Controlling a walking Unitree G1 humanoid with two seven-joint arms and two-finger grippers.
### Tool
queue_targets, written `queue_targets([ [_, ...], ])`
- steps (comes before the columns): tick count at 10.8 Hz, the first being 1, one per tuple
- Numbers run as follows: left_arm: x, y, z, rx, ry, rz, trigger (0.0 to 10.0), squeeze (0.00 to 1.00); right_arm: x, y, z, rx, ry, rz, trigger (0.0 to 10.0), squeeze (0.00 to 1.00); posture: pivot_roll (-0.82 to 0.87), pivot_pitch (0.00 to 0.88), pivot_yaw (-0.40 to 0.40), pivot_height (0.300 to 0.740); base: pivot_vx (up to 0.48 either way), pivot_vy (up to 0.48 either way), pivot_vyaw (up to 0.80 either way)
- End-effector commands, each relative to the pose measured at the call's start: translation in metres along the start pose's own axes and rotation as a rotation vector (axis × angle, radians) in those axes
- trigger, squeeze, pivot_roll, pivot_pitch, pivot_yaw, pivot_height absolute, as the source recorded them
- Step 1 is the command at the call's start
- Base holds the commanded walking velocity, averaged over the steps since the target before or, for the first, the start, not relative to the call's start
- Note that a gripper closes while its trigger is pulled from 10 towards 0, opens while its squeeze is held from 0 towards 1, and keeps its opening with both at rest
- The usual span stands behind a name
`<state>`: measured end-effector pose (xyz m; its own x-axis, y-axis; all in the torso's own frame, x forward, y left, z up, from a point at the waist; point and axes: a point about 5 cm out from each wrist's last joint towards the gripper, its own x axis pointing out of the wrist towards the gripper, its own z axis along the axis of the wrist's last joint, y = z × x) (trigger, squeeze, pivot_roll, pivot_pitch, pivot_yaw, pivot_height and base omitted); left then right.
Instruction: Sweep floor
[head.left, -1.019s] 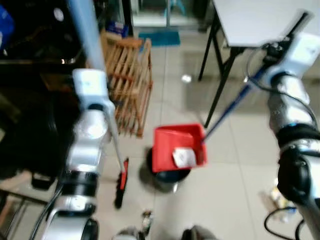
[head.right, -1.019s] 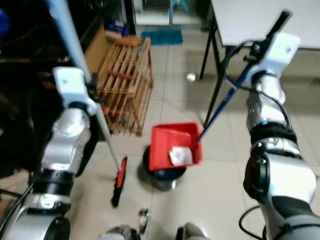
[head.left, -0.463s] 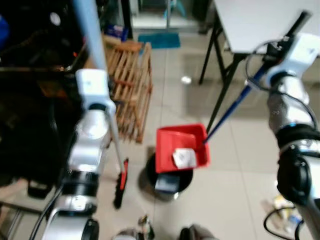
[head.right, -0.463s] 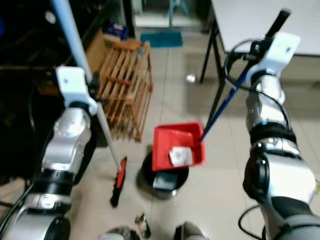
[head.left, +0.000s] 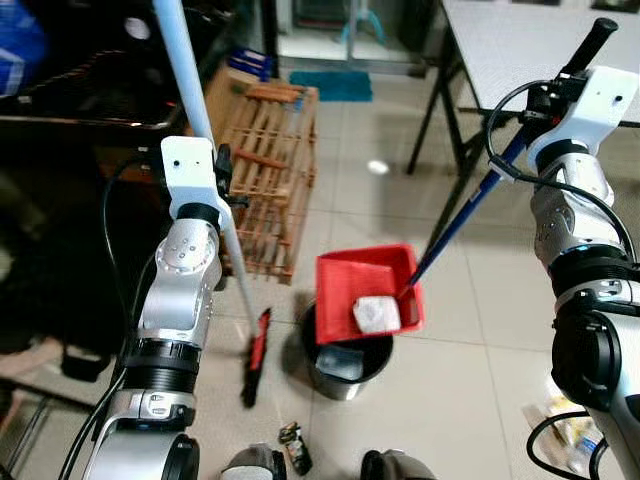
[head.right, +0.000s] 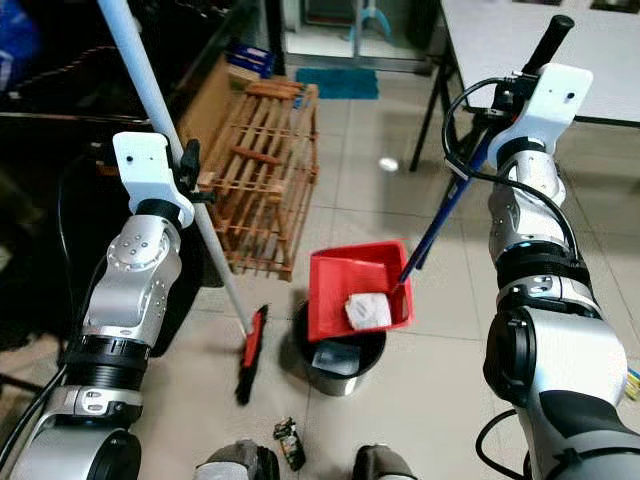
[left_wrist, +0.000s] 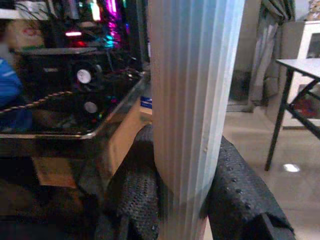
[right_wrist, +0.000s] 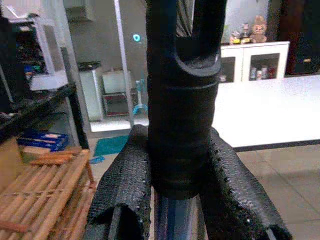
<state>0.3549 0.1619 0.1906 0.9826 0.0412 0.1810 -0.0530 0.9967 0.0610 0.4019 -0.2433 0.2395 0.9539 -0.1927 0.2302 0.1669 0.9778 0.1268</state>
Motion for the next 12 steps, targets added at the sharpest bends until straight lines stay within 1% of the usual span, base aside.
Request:
queue_targets([
  [1,0.002,0.0,0.015,0.002,-0.066,-0.004,10.0,0.0,0.005,0.001,0.022,0.008,-0.104,0.009,10.0,0.0,-0.02,0.084,0.019,0.74,0.0,0.0,0.0],
  [4,-0.001,-0.002,0.016,0.002,-0.074,-0.01,10.0,0.0,0.008,0.011,0.04,-0.012,-0.202,0.057,10.0,0.0,-0.02,0.086,0.017,0.74,0.0,0.0,0.0],
  [7,-0.002,-0.002,0.015,0.003,-0.074,-0.014,10.0,0.0,0.008,0.015,0.041,-0.017,-0.213,0.076,10.0,0.0,-0.02,0.089,0.018,0.74,0.0,0.0,0.0],
  [10,-0.001,-0.003,0.014,0.008,-0.072,-0.02,10.0,0.0,0.009,0.013,0.045,-0.044,-0.232,0.075,10.0,0.0,-0.02,0.089,0.023,0.74,0.0,0.0,0.0],
  [12,-0.001,-0.003,0.014,0.013,-0.071,-0.024,10.0,0.0,0.008,0.017,0.059,-0.079,-0.33,0.101,10.0,0.0,-0.02,0.091,0.021,0.74,0.0,0.0,0.0],
])
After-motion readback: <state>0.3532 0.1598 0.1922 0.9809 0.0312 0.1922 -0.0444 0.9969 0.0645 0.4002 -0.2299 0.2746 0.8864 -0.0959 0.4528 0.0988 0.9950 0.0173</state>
